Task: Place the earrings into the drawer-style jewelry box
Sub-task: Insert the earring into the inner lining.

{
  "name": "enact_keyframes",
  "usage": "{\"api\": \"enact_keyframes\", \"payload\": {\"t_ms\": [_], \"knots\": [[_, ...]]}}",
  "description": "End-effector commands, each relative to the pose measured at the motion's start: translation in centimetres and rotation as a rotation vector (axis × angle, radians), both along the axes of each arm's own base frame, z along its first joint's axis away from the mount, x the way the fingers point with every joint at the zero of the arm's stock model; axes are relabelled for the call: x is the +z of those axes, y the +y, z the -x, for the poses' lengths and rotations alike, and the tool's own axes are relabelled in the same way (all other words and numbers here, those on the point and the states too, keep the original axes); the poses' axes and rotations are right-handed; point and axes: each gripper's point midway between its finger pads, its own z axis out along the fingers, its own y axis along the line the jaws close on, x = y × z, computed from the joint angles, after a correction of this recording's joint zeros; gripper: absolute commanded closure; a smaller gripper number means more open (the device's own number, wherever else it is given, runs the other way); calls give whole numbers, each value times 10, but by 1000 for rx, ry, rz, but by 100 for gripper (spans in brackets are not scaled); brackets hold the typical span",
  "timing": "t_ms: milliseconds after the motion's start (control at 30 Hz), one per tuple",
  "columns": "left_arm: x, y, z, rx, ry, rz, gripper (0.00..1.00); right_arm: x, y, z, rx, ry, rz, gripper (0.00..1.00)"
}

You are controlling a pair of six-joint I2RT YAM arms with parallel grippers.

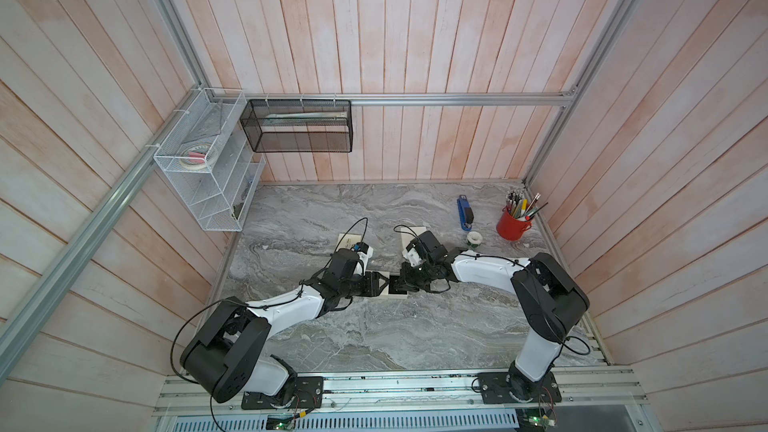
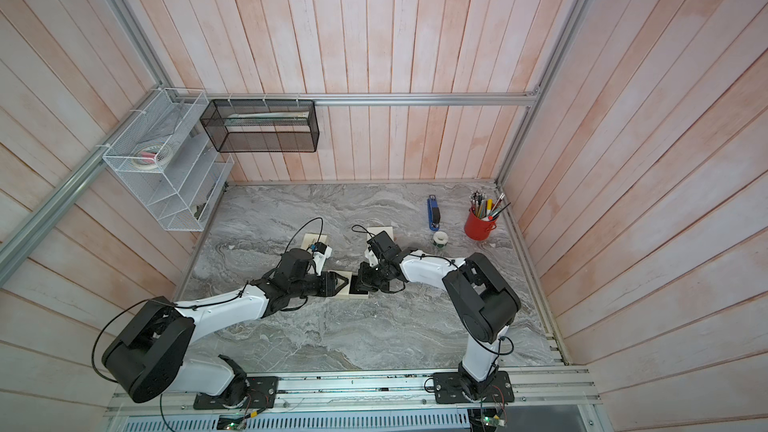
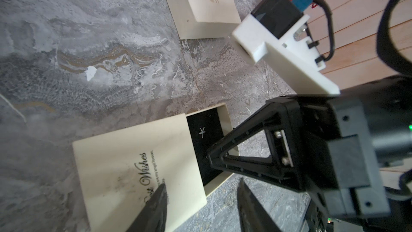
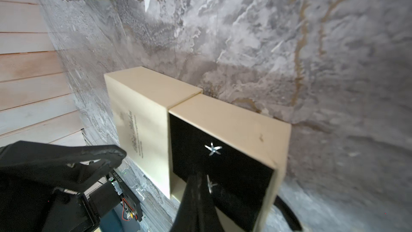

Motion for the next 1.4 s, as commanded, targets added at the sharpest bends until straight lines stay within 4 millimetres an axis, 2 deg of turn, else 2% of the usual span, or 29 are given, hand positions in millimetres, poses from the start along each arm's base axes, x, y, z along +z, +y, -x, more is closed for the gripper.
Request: {"api": "enact_keyframes", "payload": {"t_ms": [0, 367, 567, 833, 967, 1367], "knots": [[9, -2, -5, -9, -37, -6, 48, -10, -6, 0, 1, 1, 60, 97], [4, -1, -5, -5, -25, -18, 48, -20, -16, 2, 1, 8, 119, 97], [-3, 3, -8, 12, -11, -62, 48, -18, -17, 5, 15, -2, 117, 96], [-11, 12, -14, 60, 2, -118, 48, 1, -10, -2, 45, -64, 75, 87], [-15, 18, -18, 81, -3, -171, 48, 11, -7, -6, 64, -97, 62, 86], [-26, 29, -30, 80, -51, -296, 48, 48, -4, -33, 38, -225, 42, 86]]}}
